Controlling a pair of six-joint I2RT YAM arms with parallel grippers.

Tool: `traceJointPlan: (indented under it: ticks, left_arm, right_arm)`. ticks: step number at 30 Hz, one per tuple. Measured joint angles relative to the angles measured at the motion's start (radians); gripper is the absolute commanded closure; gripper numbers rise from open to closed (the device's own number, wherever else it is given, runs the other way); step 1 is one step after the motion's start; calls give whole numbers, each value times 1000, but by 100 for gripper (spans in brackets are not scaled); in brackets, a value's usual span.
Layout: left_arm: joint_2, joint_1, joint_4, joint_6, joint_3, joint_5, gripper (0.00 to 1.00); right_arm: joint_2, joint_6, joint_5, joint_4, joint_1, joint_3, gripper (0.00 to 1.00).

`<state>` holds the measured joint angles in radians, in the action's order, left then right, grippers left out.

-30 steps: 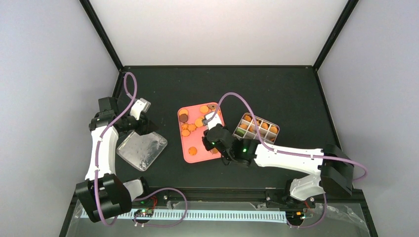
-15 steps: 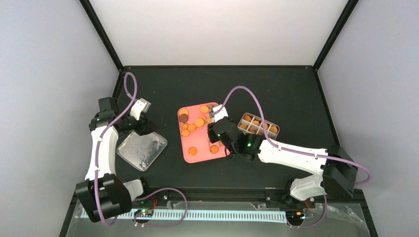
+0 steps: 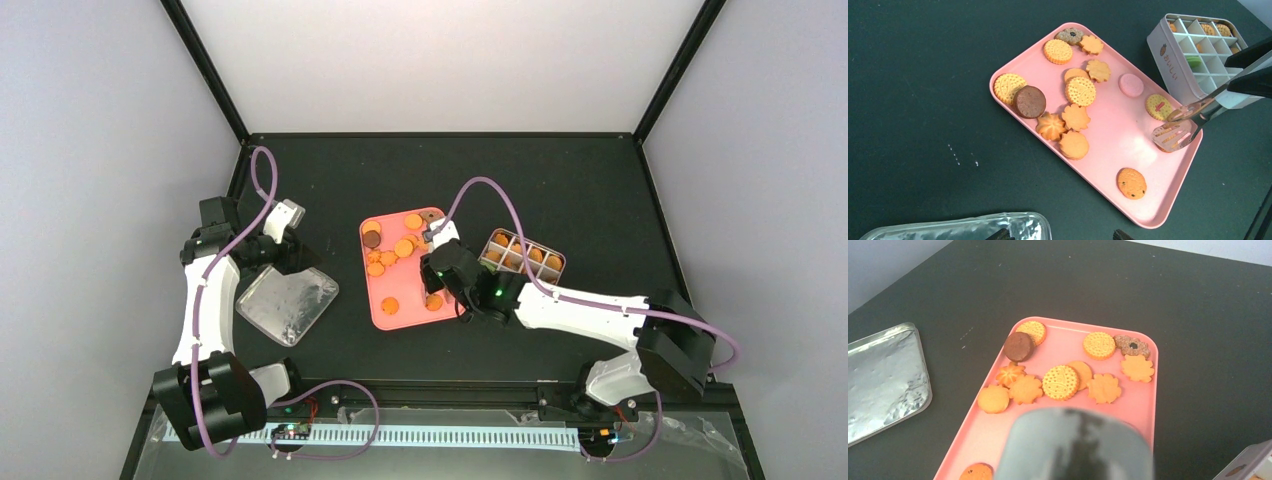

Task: Pack the cookies
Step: Adjust the fake cookies on the plate, then pick up the fake cookies from the plate.

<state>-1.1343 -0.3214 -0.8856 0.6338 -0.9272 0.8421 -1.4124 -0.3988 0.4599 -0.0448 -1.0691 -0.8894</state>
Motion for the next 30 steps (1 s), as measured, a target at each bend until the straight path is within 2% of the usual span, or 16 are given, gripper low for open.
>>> traceJointPlan:
  ticks: [25,30]
  left_arm:
    - [-8,0,0,0,0,-4,47]
    - [-11,0,1,0,0,-12,47]
  right_arm:
    - [-58,-20,-59,47,-30,-8,66]
    - [-59,-21,-54,47,-30,-8,75]
